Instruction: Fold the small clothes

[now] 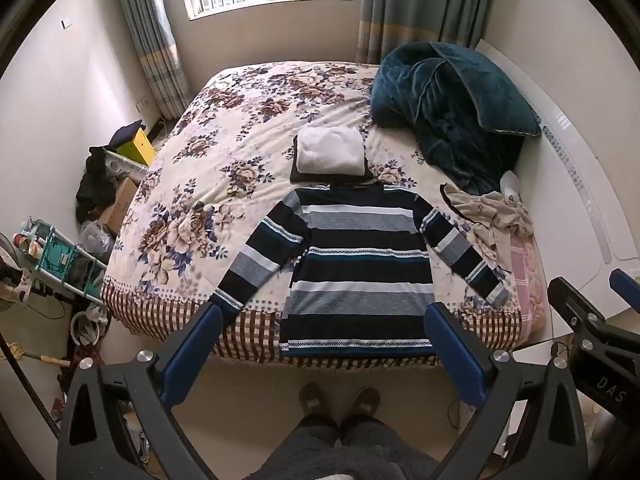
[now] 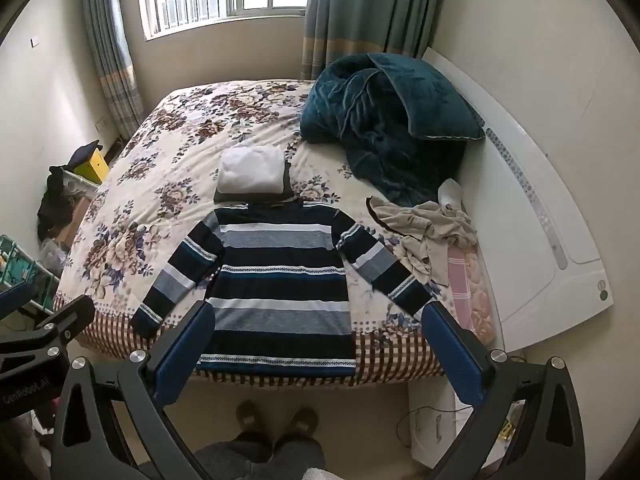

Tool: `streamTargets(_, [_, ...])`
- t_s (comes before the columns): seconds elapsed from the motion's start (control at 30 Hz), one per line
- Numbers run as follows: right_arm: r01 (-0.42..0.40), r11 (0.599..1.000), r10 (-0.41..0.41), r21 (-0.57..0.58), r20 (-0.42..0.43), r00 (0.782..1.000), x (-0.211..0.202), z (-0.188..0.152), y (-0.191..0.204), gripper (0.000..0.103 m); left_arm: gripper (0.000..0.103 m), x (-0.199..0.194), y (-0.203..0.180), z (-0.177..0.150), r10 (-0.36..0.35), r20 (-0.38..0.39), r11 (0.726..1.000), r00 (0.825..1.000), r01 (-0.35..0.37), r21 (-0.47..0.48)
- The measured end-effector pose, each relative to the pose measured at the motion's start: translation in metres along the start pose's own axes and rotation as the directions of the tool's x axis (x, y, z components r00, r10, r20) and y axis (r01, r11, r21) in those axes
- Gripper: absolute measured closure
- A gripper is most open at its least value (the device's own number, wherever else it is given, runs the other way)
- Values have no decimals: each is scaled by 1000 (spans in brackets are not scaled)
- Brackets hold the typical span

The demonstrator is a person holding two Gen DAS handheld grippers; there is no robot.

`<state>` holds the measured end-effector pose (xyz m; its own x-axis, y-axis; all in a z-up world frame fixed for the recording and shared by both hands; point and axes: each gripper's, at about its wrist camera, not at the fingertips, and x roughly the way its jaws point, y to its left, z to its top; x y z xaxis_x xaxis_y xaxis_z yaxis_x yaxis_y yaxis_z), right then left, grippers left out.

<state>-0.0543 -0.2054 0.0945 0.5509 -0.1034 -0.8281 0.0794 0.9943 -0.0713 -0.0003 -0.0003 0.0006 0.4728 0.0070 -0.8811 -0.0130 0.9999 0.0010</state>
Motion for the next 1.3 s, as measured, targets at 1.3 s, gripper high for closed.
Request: streamTargets(1.3, [-3, 1000, 2, -7, -4, 1000, -1, 0, 2, 0, 0, -12, -5, 15, -9, 14, 1000, 1000, 9, -6])
